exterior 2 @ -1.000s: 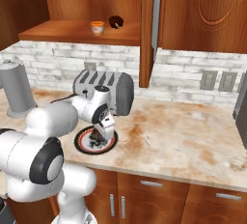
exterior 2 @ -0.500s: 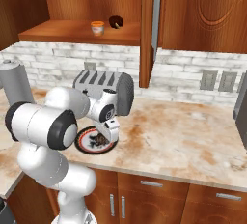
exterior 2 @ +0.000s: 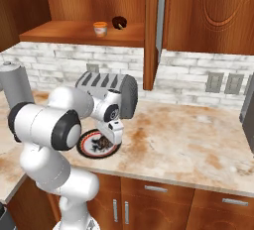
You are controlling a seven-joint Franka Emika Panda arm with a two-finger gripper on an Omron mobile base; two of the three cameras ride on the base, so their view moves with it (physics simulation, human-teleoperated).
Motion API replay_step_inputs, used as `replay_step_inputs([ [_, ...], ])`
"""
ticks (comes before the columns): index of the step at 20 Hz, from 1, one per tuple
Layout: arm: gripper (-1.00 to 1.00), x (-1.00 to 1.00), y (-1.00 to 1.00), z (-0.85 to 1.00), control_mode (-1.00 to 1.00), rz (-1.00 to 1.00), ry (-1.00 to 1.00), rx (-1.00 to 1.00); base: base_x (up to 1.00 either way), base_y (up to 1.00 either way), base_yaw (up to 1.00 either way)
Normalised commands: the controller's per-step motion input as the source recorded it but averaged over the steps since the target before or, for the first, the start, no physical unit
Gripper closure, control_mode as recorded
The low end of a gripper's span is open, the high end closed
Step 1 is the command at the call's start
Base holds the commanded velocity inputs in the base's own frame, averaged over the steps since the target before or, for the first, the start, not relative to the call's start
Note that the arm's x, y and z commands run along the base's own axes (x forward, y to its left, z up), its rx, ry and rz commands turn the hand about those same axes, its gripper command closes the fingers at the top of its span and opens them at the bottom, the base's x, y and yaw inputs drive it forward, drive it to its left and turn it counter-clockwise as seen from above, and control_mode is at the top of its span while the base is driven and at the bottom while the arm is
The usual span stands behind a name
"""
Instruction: Pick the avocado and bread from the counter and place them on the plate. Then pick the jam from the cabinet and place it next to the plate. Lastly close the cabinet door.
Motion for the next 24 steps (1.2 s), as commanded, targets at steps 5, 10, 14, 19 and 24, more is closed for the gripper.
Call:
replay_step_inputs([
  [5, -1.00, -0.35, 0.00, 0.31, -1.00, 0.00, -0.11, 0.00, 0.00, 0.00, 0.00],
  [10, -1.00, -0.25, 0.05, 0.71, -1.00, 0.00, -0.23, 0.00, 0.00, 0.00, 0.00],
  [14, -1.00, -0.29, 0.16, 0.68, -1.00, 0.00, -0.21, 0.00, 0.00, 0.00, 0.00],
  [19, -1.00, -0.45, 0.38, 0.55, -1.00, 0.04, -0.21, -0.03, 0.00, 0.00, 0.00],
  [24, -1.00, -0.31, 0.61, 0.23, -1.00, 0.14, -0.15, -0.11, 0.00, 0.00, 0.00],
])
